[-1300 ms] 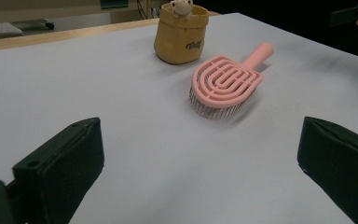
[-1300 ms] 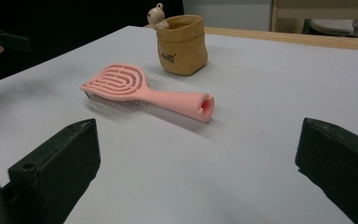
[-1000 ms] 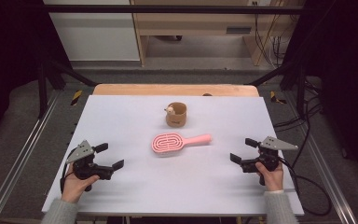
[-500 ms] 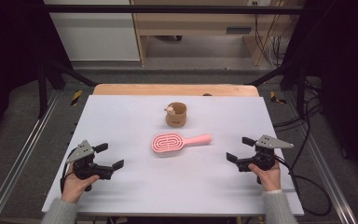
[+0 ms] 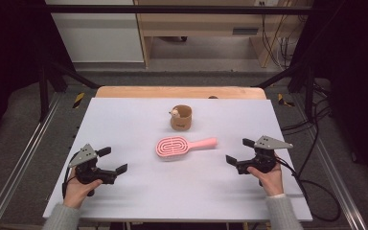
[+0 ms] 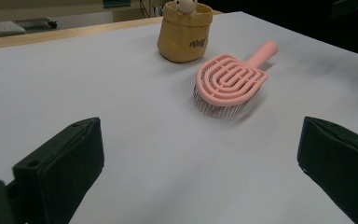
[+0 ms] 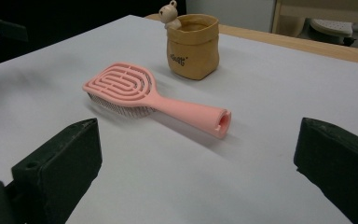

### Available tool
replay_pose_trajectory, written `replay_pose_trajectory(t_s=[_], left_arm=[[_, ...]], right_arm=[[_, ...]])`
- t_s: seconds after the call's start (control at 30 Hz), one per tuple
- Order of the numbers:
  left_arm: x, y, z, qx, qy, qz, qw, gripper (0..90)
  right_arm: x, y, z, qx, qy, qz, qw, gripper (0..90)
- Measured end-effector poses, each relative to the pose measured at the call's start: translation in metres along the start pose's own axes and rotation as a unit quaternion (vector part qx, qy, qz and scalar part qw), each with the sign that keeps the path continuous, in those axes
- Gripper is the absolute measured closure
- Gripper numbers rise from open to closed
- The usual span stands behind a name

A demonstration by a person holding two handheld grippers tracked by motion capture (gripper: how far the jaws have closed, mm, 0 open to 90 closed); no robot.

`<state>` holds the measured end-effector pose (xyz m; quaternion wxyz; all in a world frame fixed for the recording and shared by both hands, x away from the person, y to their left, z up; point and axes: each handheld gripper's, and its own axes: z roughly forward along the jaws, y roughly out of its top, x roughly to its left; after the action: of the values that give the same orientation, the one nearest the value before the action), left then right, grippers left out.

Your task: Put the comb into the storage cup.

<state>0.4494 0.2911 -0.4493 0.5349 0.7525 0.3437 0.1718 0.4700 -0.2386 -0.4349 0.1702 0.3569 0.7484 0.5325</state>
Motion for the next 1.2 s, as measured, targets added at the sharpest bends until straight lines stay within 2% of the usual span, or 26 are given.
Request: replay_pose_trajectory(t_s=[0.37, 0.6, 0.93, 1.03, 1.07, 1.2], left_arm=[[0.001, 0.000, 0.000, -0.002, 0.002, -0.002, 1.0000, 0.3], [0.001, -0.001, 0.000, 0.000, 0.002, -0.003, 1.0000, 0.3], [0.002, -0.001, 0.000, -0.001, 0.002, -0.004, 1.0000, 0.3], [0.002, -0.001, 0.000, -0.001, 0.002, -0.003, 1.0000, 0.3], [0.002, -0.001, 0.000, 0.000, 0.003, -0.004, 1.0000, 0.4], [0.002, -0.001, 0.000, 0.000, 0.004, -0.004, 1.0000, 0.4]], right_arm=[[0.007, 0.010, 0.012, 0.005, -0.008, -0.005, 0.9999, 4.1], [0.013, 0.016, 0.024, 0.020, -0.020, -0.013, 0.9995, 7.1], [0.017, 0.022, 0.036, 0.028, -0.028, -0.016, 0.9991, 10.8], [0.018, 0.023, 0.040, 0.031, -0.028, -0.011, 0.9991, 14.2], [0.018, 0.024, 0.042, 0.034, -0.035, -0.016, 0.9987, 17.0], [0.018, 0.025, 0.045, 0.032, -0.032, -0.016, 0.9989, 22.2]])
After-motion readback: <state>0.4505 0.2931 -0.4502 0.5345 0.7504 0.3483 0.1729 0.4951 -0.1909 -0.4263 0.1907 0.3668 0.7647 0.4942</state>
